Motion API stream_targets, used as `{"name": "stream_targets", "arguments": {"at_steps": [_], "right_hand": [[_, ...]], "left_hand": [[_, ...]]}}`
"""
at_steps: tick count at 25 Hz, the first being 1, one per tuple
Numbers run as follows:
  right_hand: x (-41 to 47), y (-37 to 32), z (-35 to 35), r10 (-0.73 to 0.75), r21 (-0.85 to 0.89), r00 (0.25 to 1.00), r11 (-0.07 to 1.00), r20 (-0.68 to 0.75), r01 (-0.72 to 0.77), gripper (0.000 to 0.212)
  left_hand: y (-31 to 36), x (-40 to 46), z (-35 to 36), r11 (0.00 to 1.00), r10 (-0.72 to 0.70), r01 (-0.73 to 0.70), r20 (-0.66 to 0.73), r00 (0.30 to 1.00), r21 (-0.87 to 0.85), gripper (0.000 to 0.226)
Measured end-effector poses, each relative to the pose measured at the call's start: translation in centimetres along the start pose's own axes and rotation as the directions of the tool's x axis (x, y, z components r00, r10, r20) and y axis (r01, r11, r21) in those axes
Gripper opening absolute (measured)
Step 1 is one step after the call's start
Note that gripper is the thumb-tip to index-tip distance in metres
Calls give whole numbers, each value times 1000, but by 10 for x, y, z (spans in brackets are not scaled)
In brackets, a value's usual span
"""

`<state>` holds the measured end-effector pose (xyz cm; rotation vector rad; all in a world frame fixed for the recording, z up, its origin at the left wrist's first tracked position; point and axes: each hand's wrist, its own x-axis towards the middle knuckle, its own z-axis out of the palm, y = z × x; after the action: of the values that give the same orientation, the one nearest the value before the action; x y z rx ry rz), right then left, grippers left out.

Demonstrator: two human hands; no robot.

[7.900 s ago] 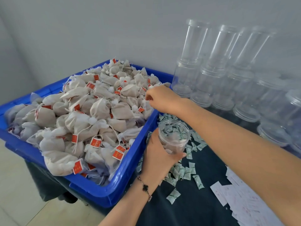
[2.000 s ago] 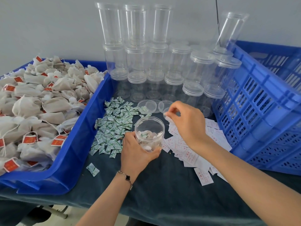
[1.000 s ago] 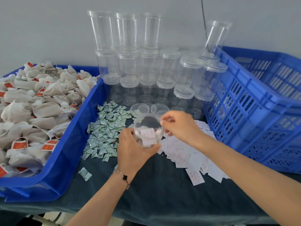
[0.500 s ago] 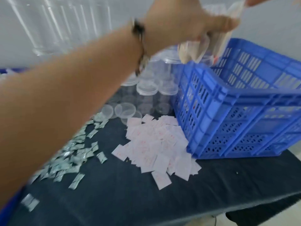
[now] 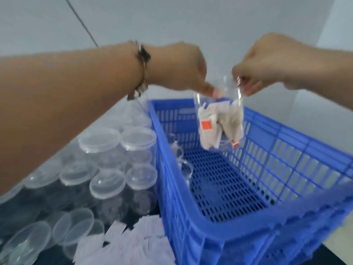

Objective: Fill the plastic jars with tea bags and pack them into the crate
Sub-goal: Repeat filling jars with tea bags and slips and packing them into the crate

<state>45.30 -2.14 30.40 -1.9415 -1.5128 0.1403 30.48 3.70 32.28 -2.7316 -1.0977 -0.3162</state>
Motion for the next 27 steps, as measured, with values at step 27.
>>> {"name": "stream_targets", "arguments": {"at_steps": [27], "right_hand": [[151,16,229,22,-64,974,998,225,-7,27]], "left_hand": [[-102,90,166,841,-337,175,243,910,513,23]]}}
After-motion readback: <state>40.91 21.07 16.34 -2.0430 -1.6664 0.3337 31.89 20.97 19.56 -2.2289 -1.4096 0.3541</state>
